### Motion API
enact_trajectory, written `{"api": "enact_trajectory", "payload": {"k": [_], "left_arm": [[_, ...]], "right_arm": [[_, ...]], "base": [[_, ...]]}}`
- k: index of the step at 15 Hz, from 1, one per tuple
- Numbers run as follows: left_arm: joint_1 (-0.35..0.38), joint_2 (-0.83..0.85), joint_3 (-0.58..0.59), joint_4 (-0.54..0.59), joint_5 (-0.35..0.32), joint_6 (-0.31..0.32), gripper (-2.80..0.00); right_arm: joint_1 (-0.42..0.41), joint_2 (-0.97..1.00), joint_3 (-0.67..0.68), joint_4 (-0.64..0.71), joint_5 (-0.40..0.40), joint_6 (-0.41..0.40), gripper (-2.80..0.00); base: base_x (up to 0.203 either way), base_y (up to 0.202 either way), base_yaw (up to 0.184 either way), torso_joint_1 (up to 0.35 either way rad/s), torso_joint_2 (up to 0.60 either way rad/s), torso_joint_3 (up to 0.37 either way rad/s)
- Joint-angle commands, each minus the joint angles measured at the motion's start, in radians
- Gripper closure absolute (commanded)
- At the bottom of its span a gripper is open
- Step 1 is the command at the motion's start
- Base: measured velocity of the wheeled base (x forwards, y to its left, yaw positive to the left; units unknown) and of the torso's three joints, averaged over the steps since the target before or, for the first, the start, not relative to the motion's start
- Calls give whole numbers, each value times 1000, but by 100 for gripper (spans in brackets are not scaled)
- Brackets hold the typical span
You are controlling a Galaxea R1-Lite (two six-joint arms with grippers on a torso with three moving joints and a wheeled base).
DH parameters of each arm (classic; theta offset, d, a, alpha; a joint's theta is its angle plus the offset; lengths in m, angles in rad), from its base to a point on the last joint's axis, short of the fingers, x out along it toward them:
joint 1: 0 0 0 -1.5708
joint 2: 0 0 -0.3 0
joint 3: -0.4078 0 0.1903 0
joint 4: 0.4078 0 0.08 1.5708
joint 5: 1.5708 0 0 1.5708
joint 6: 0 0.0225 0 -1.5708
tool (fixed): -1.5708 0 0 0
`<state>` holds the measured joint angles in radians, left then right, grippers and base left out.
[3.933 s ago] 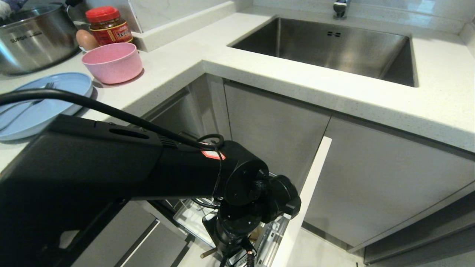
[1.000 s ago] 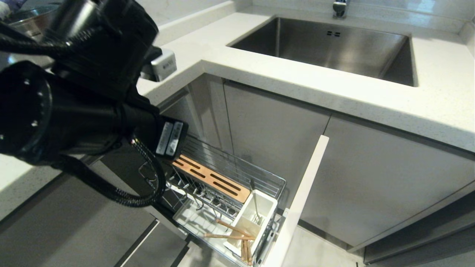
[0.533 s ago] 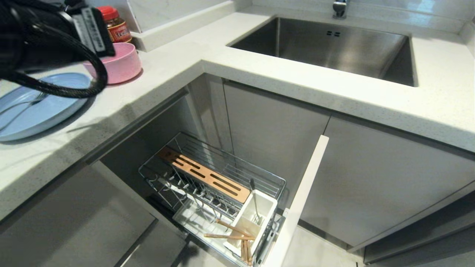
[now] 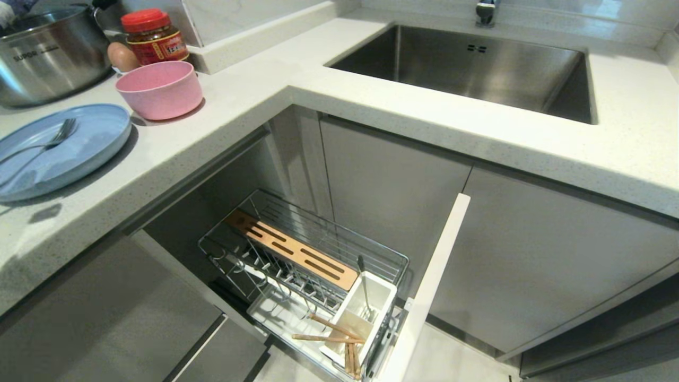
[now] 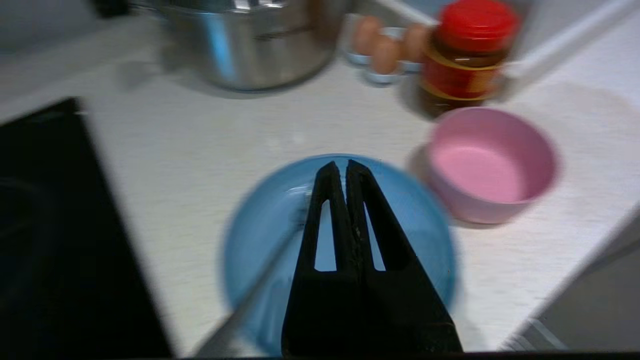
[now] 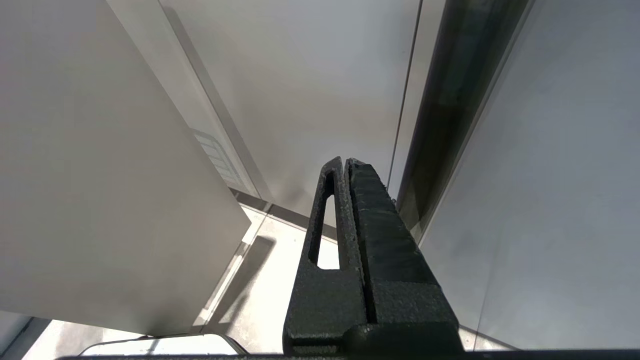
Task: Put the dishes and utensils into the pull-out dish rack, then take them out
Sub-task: Pick up the fork and place it in the cupboard
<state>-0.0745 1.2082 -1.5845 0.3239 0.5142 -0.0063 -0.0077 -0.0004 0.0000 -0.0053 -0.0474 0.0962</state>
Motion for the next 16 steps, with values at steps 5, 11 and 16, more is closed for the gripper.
{"api": "enact_trajectory", "payload": {"k": [5,11,16], "left_arm": [[377,-81,-76,329,-279,20,0],[537,-5,-117,444,-502,118,0],[538,87,-112,446,-507,160,0]], "right_arm": [[0,-3,0,-1,0,0,0],[0,-3,0,-1,0,0,0],[0,-4,0,-1,0,0,0]], "base": [[0,0,0,0,0,0],[0,0,0,0,0,0],[0,0,0,0,0,0]]}}
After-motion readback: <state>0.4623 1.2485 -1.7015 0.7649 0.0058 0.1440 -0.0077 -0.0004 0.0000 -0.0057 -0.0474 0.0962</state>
